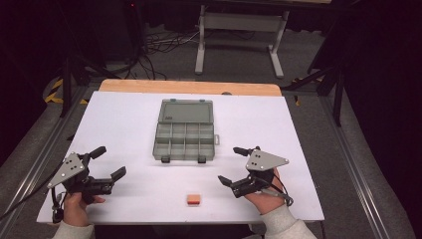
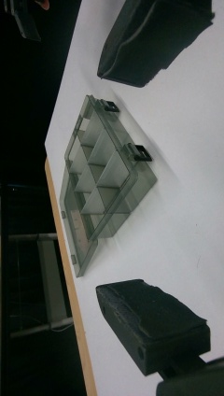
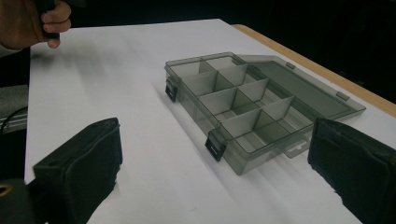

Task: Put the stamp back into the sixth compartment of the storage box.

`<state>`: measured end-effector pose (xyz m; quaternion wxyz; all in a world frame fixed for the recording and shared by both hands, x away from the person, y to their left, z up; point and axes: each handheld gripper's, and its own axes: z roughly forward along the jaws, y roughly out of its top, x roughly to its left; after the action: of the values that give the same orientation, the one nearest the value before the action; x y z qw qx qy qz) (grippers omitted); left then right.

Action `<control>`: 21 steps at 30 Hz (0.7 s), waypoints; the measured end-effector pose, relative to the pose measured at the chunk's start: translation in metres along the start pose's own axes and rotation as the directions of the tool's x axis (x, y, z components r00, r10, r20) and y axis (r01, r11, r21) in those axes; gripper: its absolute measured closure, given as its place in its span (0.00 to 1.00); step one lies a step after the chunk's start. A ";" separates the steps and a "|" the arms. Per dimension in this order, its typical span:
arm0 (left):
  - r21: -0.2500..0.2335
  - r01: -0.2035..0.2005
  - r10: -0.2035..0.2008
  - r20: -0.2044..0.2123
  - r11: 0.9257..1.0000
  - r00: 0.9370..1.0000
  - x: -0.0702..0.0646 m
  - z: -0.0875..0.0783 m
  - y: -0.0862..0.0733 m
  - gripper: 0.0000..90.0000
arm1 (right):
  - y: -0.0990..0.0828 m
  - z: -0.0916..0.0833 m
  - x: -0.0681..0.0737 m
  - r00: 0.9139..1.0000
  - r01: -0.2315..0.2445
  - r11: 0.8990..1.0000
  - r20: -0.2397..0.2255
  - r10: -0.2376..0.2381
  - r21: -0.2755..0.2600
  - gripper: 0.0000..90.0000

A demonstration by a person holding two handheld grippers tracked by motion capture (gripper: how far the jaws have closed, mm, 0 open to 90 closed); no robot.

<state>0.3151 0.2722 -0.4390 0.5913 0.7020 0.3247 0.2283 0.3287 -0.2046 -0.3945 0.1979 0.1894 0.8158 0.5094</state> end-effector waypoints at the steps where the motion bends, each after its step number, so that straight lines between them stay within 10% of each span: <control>1: 0.003 -0.003 0.003 0.000 1.000 1.000 0.000 0.000 0.000 0.02 | 0.002 0.002 0.000 1.000 0.004 1.000 -0.005 -0.004 0.003 0.04; 21: 0.003 0.004 -0.004 0.003 1.000 1.000 0.000 0.001 0.000 0.02 | 0.029 0.035 0.005 0.995 0.044 0.996 -0.095 -0.037 0.082 0.11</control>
<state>0.3158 0.2721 -0.4396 0.5911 0.7027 0.3253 0.2256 0.3453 -0.1639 -0.3825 0.1616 0.1568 0.8485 0.4788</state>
